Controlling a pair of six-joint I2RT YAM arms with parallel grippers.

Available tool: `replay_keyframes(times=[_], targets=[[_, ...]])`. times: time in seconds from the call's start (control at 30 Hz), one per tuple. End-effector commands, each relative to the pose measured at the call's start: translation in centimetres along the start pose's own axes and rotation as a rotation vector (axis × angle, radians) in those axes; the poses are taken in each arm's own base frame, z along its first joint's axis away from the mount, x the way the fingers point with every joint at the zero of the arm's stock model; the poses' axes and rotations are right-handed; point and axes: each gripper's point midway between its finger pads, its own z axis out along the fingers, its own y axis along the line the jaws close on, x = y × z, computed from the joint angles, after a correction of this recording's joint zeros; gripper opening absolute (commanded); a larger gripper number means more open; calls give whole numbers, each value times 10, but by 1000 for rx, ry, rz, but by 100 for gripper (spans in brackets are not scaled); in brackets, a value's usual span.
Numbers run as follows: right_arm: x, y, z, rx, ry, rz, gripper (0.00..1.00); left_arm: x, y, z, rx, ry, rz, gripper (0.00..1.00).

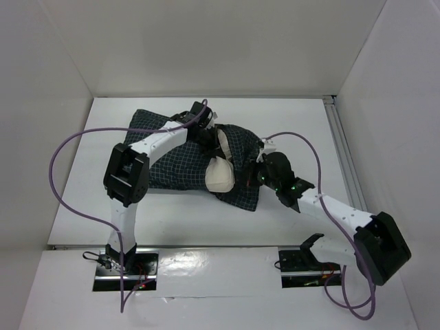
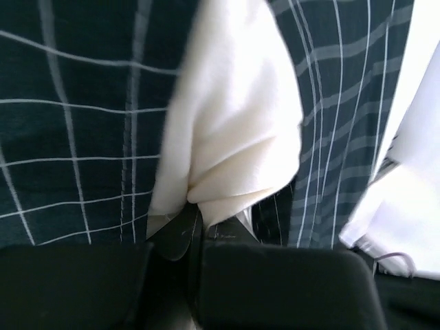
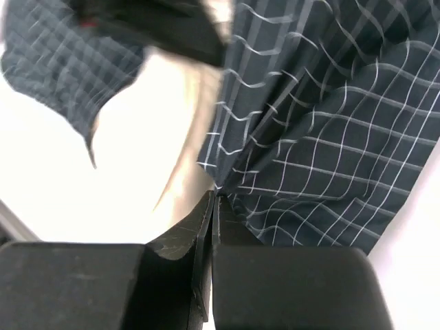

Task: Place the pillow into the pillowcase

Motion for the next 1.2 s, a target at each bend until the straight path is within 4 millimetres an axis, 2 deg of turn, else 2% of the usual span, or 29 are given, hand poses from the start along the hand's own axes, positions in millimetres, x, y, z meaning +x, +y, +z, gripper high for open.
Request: replay_keyframes(times=[0.0, 0.07, 0.13, 0.17, 0.2, 0.3, 0.33, 0.37, 0.43, 0.47, 0.53, 0.63, 0.7, 0.8, 0.83, 0.9, 0.93, 1.0, 1.1, 1.13, 1.17], targets=[[-15, 42, -20, -215, -50, -140, 0, -45, 11, -6, -32, -155, -93, 0], [-21, 62, -28, -297, -37, -181, 0, -54, 9, -4, -35, -184, -108, 0], [-16, 73, -34, -352, -13, -215, 0, -63, 22, 0, -74, -223, -169, 0], [-22, 88, -42, -411, -18, -241, 0, -65, 24, 2, -82, -238, -182, 0], [-22, 92, -44, -431, -12, -253, 0, -71, 26, 1, -95, -270, -212, 0], [-21, 117, -56, -522, 17, -285, 0, -74, 41, 8, -119, -306, -307, 0], [-16, 119, -57, -528, 31, -295, 0, -66, 50, 15, -132, -291, -337, 0], [-13, 129, -61, -561, 39, -307, 0, -76, 45, 13, -85, -328, -344, 0], [1, 129, -61, -562, 88, -318, 0, -81, 42, 14, -62, -346, -369, 0], [6, 127, -61, -554, 101, -333, 0, -92, 41, 14, -51, -362, -382, 0], [15, 127, -63, -562, 136, -341, 0, -98, 46, 15, -92, -378, -391, 0], [17, 130, -69, -591, 148, -342, 0, -102, 43, 20, -95, -387, -383, 0], [1, 138, -71, -587, 108, -339, 0, -99, 45, 24, -95, -370, -374, 0], [-17, 129, -54, -475, 58, -321, 0, -87, 38, 24, -59, -310, -318, 0], [-16, 124, -45, -440, 67, -317, 0, -84, 27, 16, -39, -311, -289, 0], [-25, 121, -35, -398, 38, -295, 0, -72, 23, 9, -44, -280, -219, 0], [-25, 117, -31, -373, 36, -293, 0, -67, 12, 4, -27, -258, -181, 0], [-25, 109, -26, -329, 16, -263, 0, -59, 4, -10, -48, -219, -89, 0], [-34, 102, -27, -288, -25, -232, 0, -46, -11, -23, -17, -143, 29, 18], [-26, 97, -21, -271, 8, -230, 0, -31, -13, -25, -26, -85, 48, 25], [-24, 89, -17, -241, 16, -225, 0, -26, -13, -29, -29, -61, 62, 39]])
